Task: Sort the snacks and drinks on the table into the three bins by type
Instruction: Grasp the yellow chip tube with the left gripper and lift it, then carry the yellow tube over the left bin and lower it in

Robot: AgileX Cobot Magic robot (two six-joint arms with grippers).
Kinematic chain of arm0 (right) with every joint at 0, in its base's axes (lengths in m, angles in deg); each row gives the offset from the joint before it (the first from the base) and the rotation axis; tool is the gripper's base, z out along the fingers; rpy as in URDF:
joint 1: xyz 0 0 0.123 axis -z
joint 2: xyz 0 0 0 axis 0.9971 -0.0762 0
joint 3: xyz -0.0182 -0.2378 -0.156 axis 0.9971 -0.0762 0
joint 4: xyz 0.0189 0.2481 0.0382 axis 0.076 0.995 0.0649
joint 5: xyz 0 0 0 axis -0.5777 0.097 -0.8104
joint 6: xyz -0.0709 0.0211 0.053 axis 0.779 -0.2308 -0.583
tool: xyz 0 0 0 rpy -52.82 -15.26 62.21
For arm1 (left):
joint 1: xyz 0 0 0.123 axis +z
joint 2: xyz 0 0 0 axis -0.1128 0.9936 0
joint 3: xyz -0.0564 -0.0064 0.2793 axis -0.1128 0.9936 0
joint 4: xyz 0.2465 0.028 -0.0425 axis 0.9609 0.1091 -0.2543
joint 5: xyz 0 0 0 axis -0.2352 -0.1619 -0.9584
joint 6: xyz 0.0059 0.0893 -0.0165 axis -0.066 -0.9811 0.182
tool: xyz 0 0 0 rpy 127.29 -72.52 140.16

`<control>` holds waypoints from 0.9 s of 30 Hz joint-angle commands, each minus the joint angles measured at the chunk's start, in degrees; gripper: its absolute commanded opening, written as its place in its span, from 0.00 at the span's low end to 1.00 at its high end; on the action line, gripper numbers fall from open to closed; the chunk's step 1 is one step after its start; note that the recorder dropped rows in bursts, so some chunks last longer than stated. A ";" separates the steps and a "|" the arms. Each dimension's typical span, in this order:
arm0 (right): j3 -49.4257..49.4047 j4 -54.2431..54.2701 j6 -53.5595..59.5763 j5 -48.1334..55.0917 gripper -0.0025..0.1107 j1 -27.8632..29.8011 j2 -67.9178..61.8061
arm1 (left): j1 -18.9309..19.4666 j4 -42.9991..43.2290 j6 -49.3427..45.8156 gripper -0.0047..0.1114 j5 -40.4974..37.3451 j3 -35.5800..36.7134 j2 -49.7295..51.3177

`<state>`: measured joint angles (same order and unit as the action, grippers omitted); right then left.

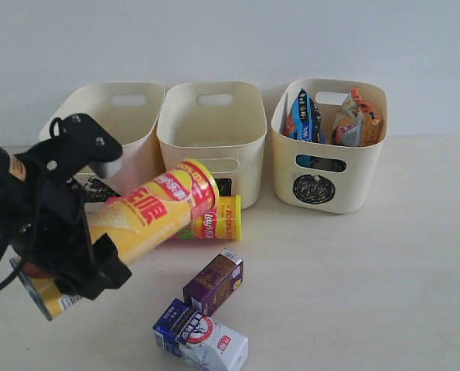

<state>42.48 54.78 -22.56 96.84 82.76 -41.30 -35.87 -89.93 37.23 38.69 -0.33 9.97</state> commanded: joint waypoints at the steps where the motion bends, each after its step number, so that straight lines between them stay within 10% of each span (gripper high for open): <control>1: -0.23 0.05 -0.09 -0.39 0.02 0.01 0.32 | -0.43 3.82 8.39 0.08 -0.96 -3.61 -2.58; 9: -0.23 0.05 -0.09 -0.39 0.02 0.01 0.32 | 3.00 18.65 23.87 0.08 -1.05 -14.99 1.31; 27: -0.23 0.05 0.05 -0.39 0.02 0.01 0.32 | 16.40 18.60 29.09 0.08 4.38 -48.13 29.34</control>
<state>42.48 54.78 -22.56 96.84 82.76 -41.30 -20.48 -71.40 65.13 41.98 -45.04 36.05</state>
